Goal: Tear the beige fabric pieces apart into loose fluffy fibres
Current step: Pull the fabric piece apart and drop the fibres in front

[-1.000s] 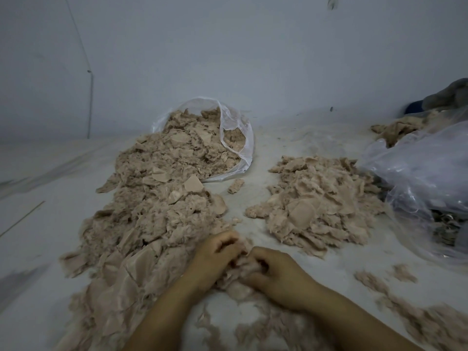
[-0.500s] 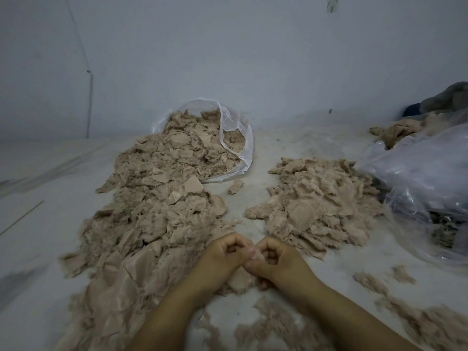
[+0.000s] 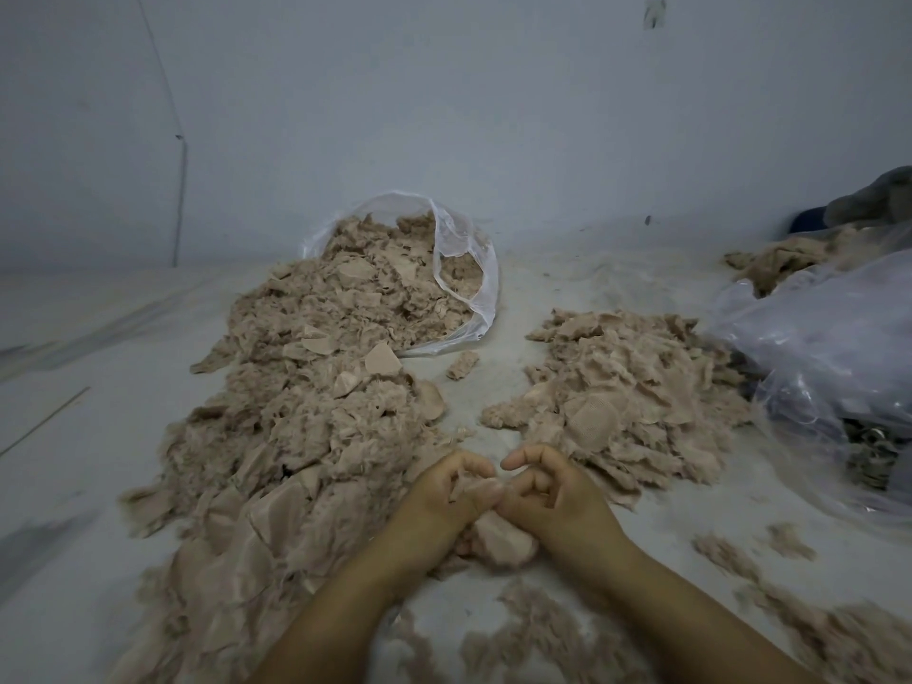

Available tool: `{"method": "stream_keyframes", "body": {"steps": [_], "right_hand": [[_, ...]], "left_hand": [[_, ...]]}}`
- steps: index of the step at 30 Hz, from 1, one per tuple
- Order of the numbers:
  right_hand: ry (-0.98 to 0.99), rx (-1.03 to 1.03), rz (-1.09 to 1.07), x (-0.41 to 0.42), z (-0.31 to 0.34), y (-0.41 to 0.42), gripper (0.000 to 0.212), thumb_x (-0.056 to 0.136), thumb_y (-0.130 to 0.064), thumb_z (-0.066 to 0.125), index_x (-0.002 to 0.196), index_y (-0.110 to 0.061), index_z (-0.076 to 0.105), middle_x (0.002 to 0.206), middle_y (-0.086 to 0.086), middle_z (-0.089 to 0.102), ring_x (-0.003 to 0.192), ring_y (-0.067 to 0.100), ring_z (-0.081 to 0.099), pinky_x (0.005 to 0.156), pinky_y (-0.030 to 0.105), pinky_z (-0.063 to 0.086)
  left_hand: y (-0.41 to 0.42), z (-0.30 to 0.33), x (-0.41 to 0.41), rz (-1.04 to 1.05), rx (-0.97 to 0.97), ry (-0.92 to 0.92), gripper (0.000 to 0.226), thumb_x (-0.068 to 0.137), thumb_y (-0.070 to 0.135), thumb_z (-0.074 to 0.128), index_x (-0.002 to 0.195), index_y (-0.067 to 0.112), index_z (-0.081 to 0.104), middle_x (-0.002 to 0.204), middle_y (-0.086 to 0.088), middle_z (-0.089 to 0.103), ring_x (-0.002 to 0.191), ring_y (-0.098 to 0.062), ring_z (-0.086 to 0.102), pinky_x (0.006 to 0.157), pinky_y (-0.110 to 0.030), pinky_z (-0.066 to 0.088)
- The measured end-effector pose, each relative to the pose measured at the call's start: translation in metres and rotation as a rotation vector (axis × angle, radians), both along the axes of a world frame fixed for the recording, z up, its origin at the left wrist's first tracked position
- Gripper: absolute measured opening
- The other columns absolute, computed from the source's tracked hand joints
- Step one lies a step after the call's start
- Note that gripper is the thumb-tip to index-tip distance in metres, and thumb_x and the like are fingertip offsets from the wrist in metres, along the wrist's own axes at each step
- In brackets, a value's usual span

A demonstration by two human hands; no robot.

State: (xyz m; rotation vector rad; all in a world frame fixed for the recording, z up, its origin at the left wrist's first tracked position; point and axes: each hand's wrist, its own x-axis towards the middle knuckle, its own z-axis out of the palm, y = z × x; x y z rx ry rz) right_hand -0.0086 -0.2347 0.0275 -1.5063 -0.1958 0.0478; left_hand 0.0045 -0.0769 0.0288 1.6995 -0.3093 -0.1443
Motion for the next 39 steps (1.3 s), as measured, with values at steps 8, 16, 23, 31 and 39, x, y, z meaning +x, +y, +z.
{"method": "stream_keyframes", "body": {"steps": [8, 16, 23, 31, 39], "right_hand": [[-0.065, 0.084, -0.113, 0.004, 0.001, 0.002, 0.022, 0.078, 0.006, 0.07, 0.081, -0.011, 0.056, 0.066, 0.0, 0.053, 0.061, 0.012, 0.05, 0.056, 0.018, 0.047], [-0.078, 0.101, -0.2, 0.004, 0.003, -0.004, 0.017, 0.077, 0.0, 0.073, 0.076, -0.008, 0.058, 0.057, -0.007, 0.055, 0.051, 0.004, 0.05, 0.048, 0.014, 0.043], [-0.049, 0.372, -0.414, 0.013, 0.01, -0.01, 0.011, 0.086, 0.0, 0.062, 0.087, -0.01, 0.057, 0.075, 0.003, 0.061, 0.064, 0.011, 0.059, 0.054, 0.016, 0.051], [0.051, -0.168, -0.063, 0.007, -0.011, 0.002, 0.023, 0.089, -0.021, 0.065, 0.106, -0.032, 0.056, 0.114, -0.004, 0.059, 0.094, 0.011, 0.065, 0.081, 0.029, 0.057], [-0.11, -0.49, 0.009, 0.009, -0.012, 0.004, 0.027, 0.079, -0.033, 0.074, 0.099, -0.039, 0.057, 0.099, -0.013, 0.061, 0.076, 0.004, 0.059, 0.072, 0.02, 0.049]], "left_hand": [[-0.005, -0.001, 0.006, 0.271, -0.179, -0.038, 0.021, 0.094, 0.015, 0.052, 0.074, 0.007, 0.056, 0.063, -0.012, 0.051, 0.059, -0.021, 0.048, 0.06, -0.031, 0.042], [-0.001, 0.008, -0.005, 0.088, -0.015, 0.084, 0.036, 0.079, 0.046, 0.064, 0.072, 0.011, 0.059, 0.048, 0.003, 0.047, 0.036, -0.007, 0.04, 0.036, -0.016, 0.032], [0.007, 0.011, 0.003, 0.293, -0.164, 0.061, 0.033, 0.093, 0.029, 0.054, 0.069, 0.007, 0.06, 0.046, -0.001, 0.046, 0.033, -0.008, 0.035, 0.036, -0.02, 0.03], [0.015, -0.004, 0.012, 0.312, 0.511, -0.173, 0.014, 0.089, 0.033, 0.059, 0.102, 0.031, 0.064, 0.097, 0.022, 0.061, 0.083, 0.001, 0.058, 0.066, -0.013, 0.043], [0.009, -0.005, 0.01, 0.12, 0.386, -0.287, 0.014, 0.086, 0.016, 0.064, 0.077, 0.022, 0.072, 0.073, 0.012, 0.069, 0.071, -0.003, 0.063, 0.068, -0.022, 0.049]]}}
